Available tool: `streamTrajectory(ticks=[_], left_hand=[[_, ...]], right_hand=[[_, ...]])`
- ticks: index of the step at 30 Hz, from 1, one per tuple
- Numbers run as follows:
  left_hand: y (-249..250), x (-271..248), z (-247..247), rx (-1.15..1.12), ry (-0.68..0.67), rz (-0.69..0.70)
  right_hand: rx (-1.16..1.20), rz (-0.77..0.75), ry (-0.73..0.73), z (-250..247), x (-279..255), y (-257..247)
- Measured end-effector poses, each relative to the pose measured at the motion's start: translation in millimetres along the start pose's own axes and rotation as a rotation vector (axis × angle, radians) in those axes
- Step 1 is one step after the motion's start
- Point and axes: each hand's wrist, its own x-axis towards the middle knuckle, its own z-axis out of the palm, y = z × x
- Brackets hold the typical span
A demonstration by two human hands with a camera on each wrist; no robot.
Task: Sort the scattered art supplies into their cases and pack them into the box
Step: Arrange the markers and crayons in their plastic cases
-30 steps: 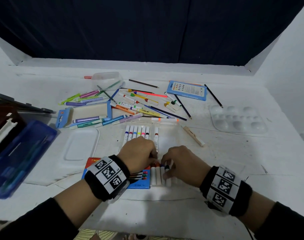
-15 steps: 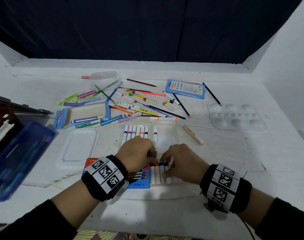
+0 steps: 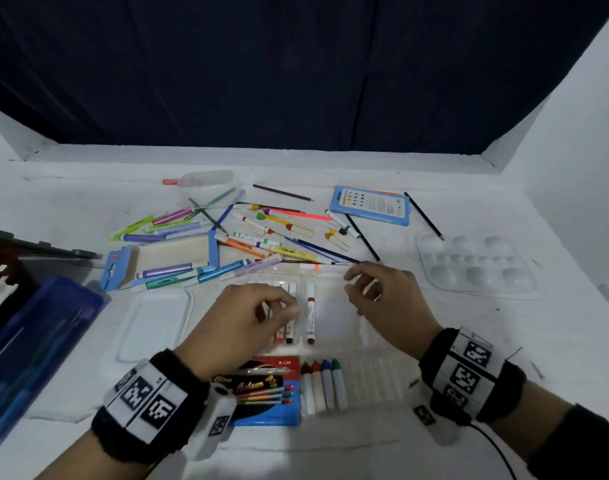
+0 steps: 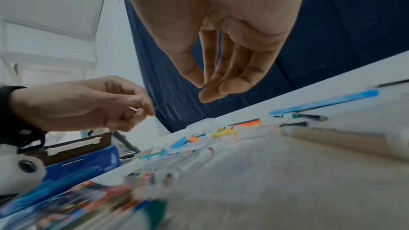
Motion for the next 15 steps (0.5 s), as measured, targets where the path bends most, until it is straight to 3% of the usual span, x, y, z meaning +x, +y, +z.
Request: streamTrajectory(ticks=[4,8,15], left_hand=[[-15.7,33.7,-17.9,-0.012,0.114,-0.028],[-48.6,87.5,-27.6,0.139,0.126,-0.06],[-107.0,165.6,-54.0,0.559,-0.118,-0.263]], right_hand=[[-0.095,-0.044,0.043,-10.4,43.8,16.7],[-0.237,-0.057,-0.04,-8.7,84.9,29.8],[-0.337,-0.08,-0.192,6.7,138.1,45.7]])
